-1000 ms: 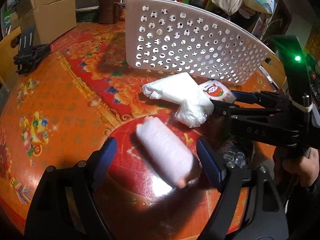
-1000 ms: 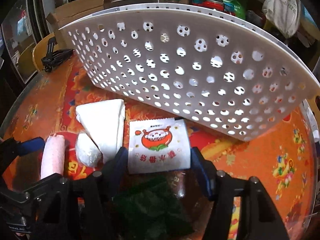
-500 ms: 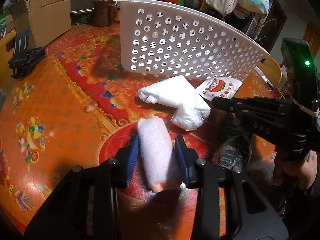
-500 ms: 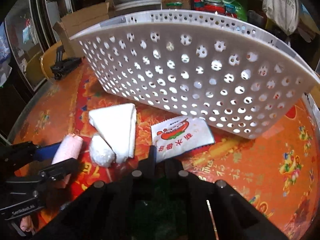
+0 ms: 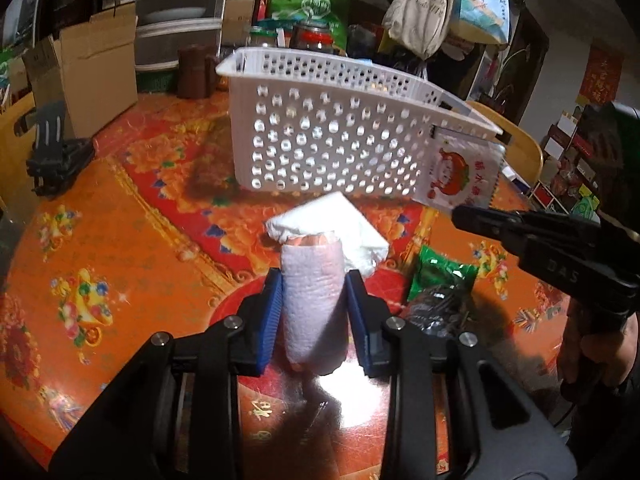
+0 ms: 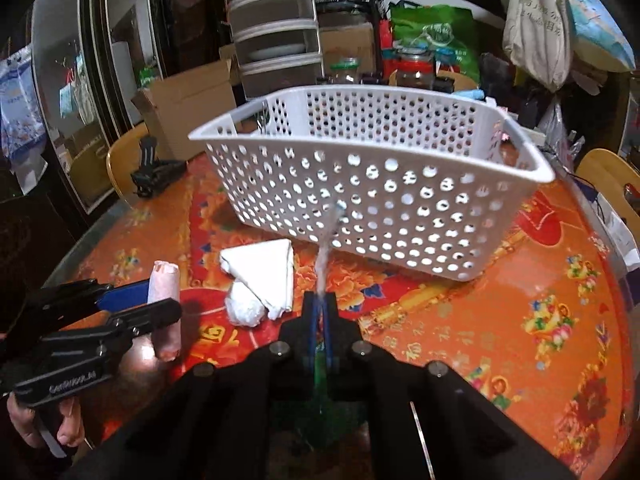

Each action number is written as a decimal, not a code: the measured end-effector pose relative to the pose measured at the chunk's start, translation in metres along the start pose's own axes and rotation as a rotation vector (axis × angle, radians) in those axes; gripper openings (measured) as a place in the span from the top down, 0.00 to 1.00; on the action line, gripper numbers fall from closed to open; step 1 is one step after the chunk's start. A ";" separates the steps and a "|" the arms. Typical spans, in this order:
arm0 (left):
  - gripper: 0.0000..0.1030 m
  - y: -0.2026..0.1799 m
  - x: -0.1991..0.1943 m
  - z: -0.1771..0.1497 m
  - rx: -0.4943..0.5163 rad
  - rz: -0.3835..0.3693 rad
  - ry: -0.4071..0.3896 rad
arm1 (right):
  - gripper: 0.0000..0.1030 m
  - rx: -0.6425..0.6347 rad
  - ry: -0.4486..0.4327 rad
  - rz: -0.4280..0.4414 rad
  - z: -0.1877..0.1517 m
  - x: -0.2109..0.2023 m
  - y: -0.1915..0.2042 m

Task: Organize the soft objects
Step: 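Carry both held items into the white basket and open both tools to release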

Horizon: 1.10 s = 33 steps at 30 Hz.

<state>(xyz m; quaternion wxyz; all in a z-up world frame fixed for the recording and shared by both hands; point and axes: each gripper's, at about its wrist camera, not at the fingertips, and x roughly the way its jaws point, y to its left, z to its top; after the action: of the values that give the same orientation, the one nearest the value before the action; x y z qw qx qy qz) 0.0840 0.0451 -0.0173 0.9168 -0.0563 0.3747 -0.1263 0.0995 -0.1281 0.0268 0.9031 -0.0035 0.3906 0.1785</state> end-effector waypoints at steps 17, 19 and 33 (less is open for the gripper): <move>0.72 -0.033 -0.038 0.080 0.089 -0.037 -0.086 | 0.98 -0.019 -0.145 -0.015 0.042 -0.074 -0.012; 0.72 -0.036 -0.038 0.095 0.096 -0.035 -0.093 | 0.98 -0.013 -0.146 -0.013 0.052 -0.074 -0.017; 0.72 -0.030 0.076 0.235 0.064 0.007 0.126 | 0.98 0.062 0.012 -0.043 0.123 -0.004 -0.063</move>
<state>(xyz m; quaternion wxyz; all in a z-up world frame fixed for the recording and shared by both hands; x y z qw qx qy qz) 0.2953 -0.0025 0.1048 0.8930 -0.0174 0.4278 -0.1384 0.2042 -0.1705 0.1069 0.9041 0.0149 0.4010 0.1470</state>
